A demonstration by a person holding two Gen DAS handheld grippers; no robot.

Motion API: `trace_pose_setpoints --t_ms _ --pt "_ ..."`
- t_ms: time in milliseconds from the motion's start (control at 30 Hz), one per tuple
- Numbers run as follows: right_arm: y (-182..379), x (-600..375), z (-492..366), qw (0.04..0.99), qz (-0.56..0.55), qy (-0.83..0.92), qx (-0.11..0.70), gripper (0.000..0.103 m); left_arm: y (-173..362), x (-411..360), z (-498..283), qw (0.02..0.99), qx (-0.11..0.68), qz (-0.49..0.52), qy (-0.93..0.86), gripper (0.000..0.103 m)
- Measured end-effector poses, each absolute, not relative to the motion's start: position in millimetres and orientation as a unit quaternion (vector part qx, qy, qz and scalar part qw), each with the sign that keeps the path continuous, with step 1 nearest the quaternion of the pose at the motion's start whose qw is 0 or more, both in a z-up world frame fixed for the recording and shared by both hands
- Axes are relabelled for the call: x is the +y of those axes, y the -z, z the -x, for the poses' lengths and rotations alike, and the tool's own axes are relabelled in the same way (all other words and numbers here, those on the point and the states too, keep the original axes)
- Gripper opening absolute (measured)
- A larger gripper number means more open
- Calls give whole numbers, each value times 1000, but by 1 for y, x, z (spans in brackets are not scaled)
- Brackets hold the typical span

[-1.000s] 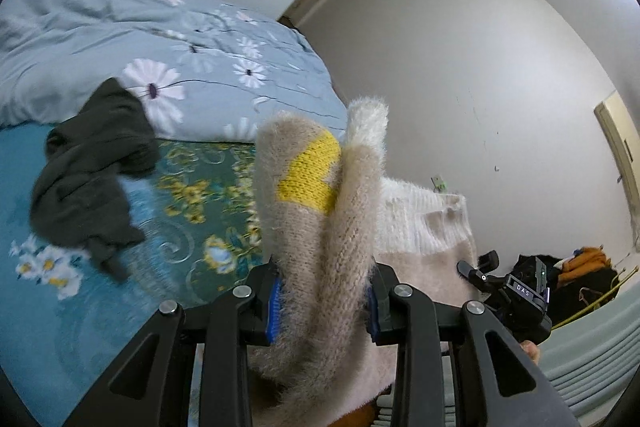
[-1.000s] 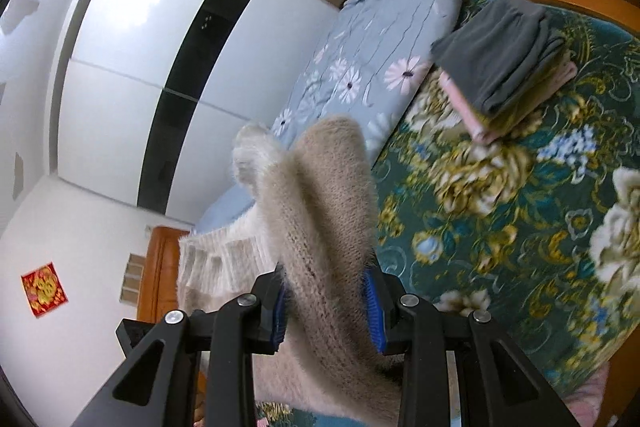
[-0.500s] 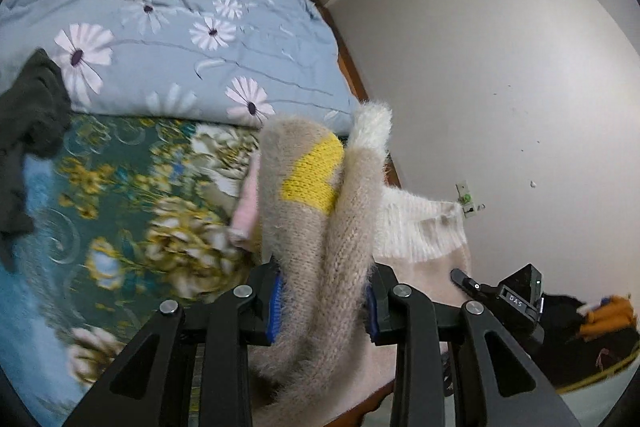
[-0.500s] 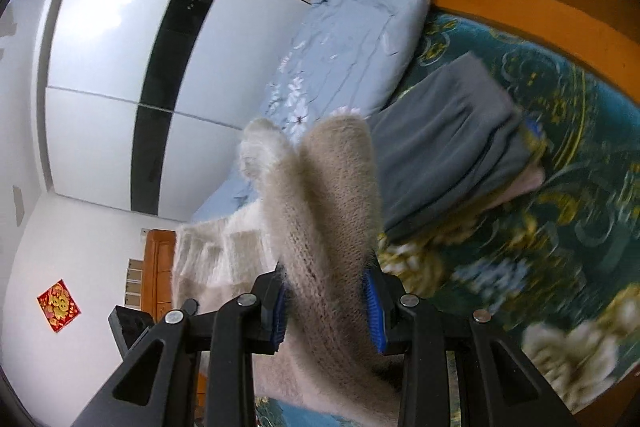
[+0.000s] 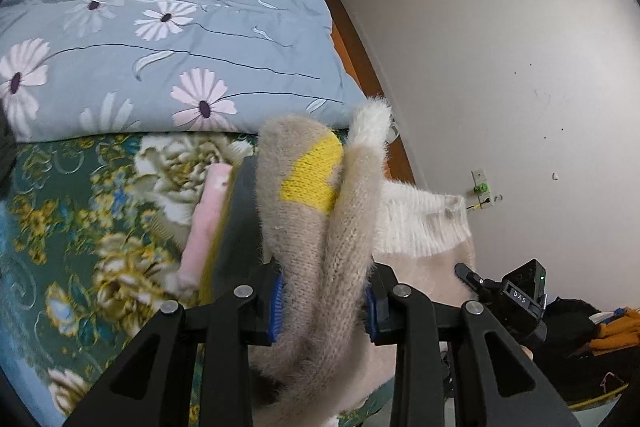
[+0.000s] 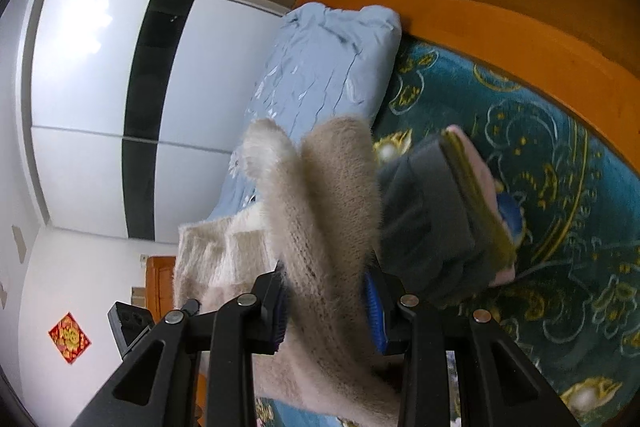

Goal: Fold clothes

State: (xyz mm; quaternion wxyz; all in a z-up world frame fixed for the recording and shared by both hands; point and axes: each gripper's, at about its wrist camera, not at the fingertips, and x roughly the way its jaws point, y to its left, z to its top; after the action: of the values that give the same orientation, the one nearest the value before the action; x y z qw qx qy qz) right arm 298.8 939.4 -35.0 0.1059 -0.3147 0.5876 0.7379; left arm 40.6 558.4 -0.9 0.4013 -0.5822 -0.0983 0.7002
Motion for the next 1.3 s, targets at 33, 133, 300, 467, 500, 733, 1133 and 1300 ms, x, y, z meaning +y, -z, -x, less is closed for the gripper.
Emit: trace_pose_setpoints --t_ms 33,133,300,467,500,733,1133,1300 --pt "37 943 -294 108 316 -738 587 34 6 563 -35 402 -99 585 -698 32" --pt "55 956 -280 120 324 -730 590 34 34 573 -13 399 -106 598 -687 32" --pt "103 965 -269 154 352 -698 604 34 94 579 5 376 -110 646 -656 32" --pt "150 973 -274 179 354 -666 632 35 153 557 15 338 -155 680 -632 33" --pt "154 973 -275 178 350 -664 636 36 163 552 17 333 -171 685 -625 33" --pt "152 972 -271 169 352 -665 637 42 164 552 25 317 -183 695 -619 39" --pt "76 966 -288 233 375 -739 509 52 79 538 7 306 -91 637 -702 50" --pt "46 920 -265 172 409 -793 417 53 62 566 -32 357 6 602 -715 53"
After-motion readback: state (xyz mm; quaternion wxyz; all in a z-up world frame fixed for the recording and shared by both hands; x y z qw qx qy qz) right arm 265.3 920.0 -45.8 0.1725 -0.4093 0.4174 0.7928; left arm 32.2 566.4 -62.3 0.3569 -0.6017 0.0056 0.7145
